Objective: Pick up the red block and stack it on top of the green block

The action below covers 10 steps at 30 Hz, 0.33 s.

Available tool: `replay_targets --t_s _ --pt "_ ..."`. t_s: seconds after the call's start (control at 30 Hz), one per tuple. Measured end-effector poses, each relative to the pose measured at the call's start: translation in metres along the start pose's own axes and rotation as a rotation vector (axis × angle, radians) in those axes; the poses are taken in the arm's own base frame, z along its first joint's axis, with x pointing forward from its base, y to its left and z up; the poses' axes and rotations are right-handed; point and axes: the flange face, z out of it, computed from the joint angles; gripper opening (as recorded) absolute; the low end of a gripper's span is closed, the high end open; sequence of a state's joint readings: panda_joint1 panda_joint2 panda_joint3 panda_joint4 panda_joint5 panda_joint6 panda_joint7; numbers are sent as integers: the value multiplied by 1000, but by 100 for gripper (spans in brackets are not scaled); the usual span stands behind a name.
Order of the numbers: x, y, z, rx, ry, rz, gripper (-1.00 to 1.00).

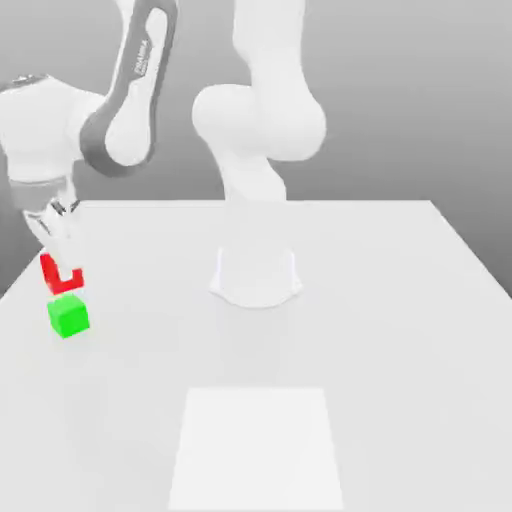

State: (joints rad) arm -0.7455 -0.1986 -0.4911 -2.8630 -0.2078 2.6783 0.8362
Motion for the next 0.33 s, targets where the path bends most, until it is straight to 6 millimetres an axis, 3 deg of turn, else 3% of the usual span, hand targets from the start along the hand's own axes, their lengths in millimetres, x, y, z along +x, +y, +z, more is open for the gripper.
replay_targets --t_s 0.2,0.23,0.33 --pt "4 2 50 1 -1 20 -100" --pt "4 3 58 1 -1 22 100" --pt "4 3 58 1 -1 22 100"
